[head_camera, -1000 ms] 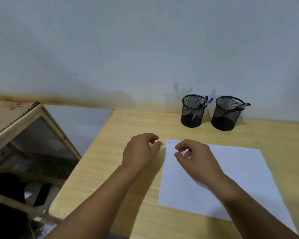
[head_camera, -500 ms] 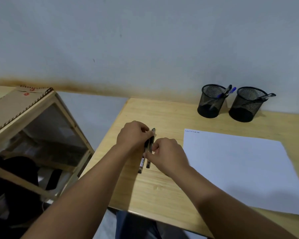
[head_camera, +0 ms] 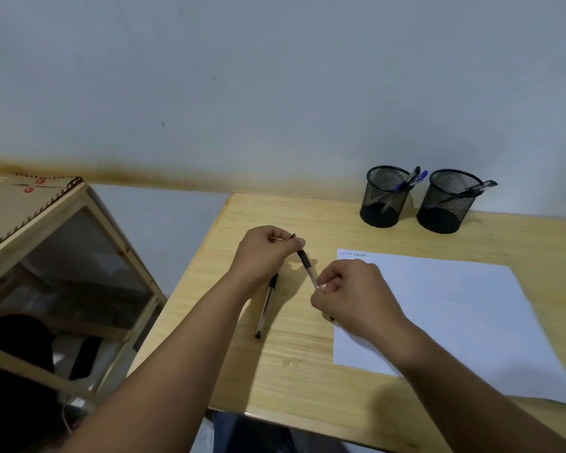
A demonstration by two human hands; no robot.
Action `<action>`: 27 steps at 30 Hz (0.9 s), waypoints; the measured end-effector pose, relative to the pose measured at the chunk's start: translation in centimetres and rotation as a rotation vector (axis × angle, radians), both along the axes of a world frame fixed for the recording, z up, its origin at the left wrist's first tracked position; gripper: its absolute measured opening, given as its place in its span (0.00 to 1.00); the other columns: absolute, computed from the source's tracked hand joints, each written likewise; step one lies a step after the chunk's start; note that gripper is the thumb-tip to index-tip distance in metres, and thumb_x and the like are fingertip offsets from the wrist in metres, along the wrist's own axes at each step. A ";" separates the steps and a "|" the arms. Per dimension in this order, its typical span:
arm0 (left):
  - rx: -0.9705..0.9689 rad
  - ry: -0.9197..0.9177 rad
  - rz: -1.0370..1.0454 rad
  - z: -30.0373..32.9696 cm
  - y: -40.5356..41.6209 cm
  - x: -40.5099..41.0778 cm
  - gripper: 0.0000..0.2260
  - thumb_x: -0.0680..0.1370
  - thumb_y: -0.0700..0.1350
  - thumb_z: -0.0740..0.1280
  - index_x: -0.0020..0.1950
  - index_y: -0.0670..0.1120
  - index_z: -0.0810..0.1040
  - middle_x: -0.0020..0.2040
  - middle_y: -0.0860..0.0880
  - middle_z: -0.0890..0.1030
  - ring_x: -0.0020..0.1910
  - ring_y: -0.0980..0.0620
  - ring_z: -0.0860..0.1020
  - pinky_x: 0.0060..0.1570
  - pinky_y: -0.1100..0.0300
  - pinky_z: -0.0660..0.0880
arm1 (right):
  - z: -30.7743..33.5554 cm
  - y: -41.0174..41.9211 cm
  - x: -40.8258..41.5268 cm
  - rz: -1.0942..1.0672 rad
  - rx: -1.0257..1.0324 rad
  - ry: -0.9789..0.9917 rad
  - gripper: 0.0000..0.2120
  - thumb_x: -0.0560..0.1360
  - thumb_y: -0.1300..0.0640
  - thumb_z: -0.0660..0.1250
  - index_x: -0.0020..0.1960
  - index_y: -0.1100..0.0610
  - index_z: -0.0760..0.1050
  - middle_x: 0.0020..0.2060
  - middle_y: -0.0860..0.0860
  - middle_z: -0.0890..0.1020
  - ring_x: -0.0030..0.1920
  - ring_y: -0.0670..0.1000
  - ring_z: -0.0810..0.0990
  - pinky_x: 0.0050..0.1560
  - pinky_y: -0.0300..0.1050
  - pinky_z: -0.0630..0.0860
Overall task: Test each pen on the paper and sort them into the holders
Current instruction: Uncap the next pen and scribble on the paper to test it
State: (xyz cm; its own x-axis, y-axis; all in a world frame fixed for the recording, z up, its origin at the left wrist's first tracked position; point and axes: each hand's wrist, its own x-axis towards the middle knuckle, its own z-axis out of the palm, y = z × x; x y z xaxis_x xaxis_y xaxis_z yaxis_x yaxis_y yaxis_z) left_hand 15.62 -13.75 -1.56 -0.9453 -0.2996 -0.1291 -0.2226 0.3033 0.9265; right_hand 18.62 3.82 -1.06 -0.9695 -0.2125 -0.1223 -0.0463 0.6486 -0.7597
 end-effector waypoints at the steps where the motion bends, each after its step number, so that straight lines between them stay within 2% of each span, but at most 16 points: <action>1: 0.072 -0.011 -0.020 0.5 0.5 0.3 0.10 0.72 0.50 0.76 0.48 0.47 0.83 0.43 0.52 0.85 0.40 0.52 0.79 0.41 0.58 0.73 | 0.2 1.2 0.4 -0.011 0.008 0.021 0.06 0.65 0.57 0.70 0.42 0.49 0.80 0.32 0.47 0.83 0.32 0.49 0.83 0.39 0.51 0.83; 5: 0.227 -0.025 -0.145 1.6 2.8 1.7 0.08 0.74 0.45 0.75 0.52 0.47 0.83 0.39 0.54 0.84 0.38 0.56 0.79 0.43 0.60 0.73 | 0.7 5.5 1.7 -0.030 -0.008 0.058 0.06 0.68 0.56 0.71 0.42 0.46 0.78 0.37 0.45 0.81 0.34 0.48 0.80 0.37 0.49 0.80; 7: 0.302 -0.026 -0.183 2.0 4.1 2.5 0.08 0.75 0.44 0.75 0.53 0.47 0.83 0.42 0.51 0.85 0.39 0.57 0.80 0.46 0.60 0.74 | 0.7 7.1 2.0 -0.029 -0.052 0.071 0.05 0.70 0.55 0.71 0.44 0.46 0.78 0.40 0.44 0.81 0.35 0.46 0.79 0.38 0.47 0.81; 10: 0.307 -0.031 -0.228 2.5 6.1 3.5 0.08 0.75 0.46 0.75 0.53 0.49 0.82 0.48 0.49 0.87 0.40 0.59 0.81 0.48 0.59 0.73 | 1.1 8.5 2.2 0.007 -0.123 0.068 0.05 0.74 0.51 0.71 0.48 0.43 0.78 0.43 0.41 0.82 0.39 0.42 0.80 0.38 0.38 0.79; 11: 0.295 -0.029 -0.244 2.5 6.7 3.8 0.08 0.75 0.46 0.75 0.52 0.50 0.82 0.48 0.49 0.87 0.40 0.58 0.81 0.47 0.59 0.72 | 1.1 8.9 2.0 0.020 -0.154 0.058 0.04 0.75 0.50 0.71 0.49 0.42 0.79 0.42 0.42 0.82 0.39 0.42 0.81 0.39 0.39 0.79; 14: 0.308 -0.019 -0.267 2.8 8.1 4.4 0.07 0.75 0.46 0.74 0.52 0.50 0.82 0.47 0.50 0.87 0.42 0.59 0.80 0.45 0.61 0.70 | 1.2 9.8 1.7 0.002 -0.253 0.039 0.02 0.75 0.50 0.71 0.47 0.44 0.81 0.39 0.46 0.84 0.40 0.48 0.84 0.46 0.53 0.82; 16: 0.321 -0.018 -0.289 2.8 8.9 4.7 0.07 0.75 0.44 0.74 0.52 0.49 0.82 0.46 0.49 0.87 0.43 0.61 0.80 0.43 0.64 0.70 | 1.4 10.2 1.7 -0.021 -0.347 0.000 0.01 0.75 0.52 0.72 0.46 0.47 0.82 0.39 0.49 0.84 0.40 0.50 0.86 0.48 0.56 0.83; 18: 0.335 -0.004 -0.301 2.7 9.5 4.9 0.07 0.74 0.42 0.75 0.51 0.47 0.83 0.47 0.45 0.87 0.42 0.60 0.81 0.40 0.69 0.71 | 1.5 10.5 1.9 -0.025 -0.414 -0.036 0.02 0.76 0.54 0.71 0.45 0.51 0.82 0.38 0.50 0.84 0.37 0.49 0.86 0.42 0.52 0.83; 21: 0.333 0.019 -0.291 2.3 10.0 5.0 0.06 0.73 0.40 0.75 0.49 0.46 0.84 0.46 0.44 0.87 0.43 0.59 0.81 0.41 0.72 0.73 | 1.1 10.9 2.0 -0.043 -0.429 0.001 0.03 0.75 0.54 0.72 0.42 0.50 0.83 0.35 0.50 0.84 0.31 0.46 0.80 0.34 0.41 0.74; 25: 0.298 0.019 -0.292 2.2 10.5 5.1 0.06 0.73 0.40 0.76 0.49 0.47 0.85 0.43 0.49 0.87 0.42 0.60 0.82 0.43 0.72 0.75 | 0.3 11.1 2.3 -0.078 -0.493 0.057 0.04 0.73 0.51 0.74 0.41 0.49 0.83 0.35 0.53 0.83 0.30 0.52 0.73 0.34 0.45 0.71; 27: 0.285 0.034 -0.300 2.2 10.7 5.1 0.06 0.73 0.39 0.76 0.48 0.46 0.85 0.41 0.49 0.86 0.42 0.60 0.82 0.44 0.72 0.75 | 0.0 11.1 2.4 -0.094 -0.519 0.070 0.05 0.73 0.52 0.74 0.39 0.50 0.82 0.33 0.53 0.81 0.29 0.51 0.71 0.32 0.41 0.68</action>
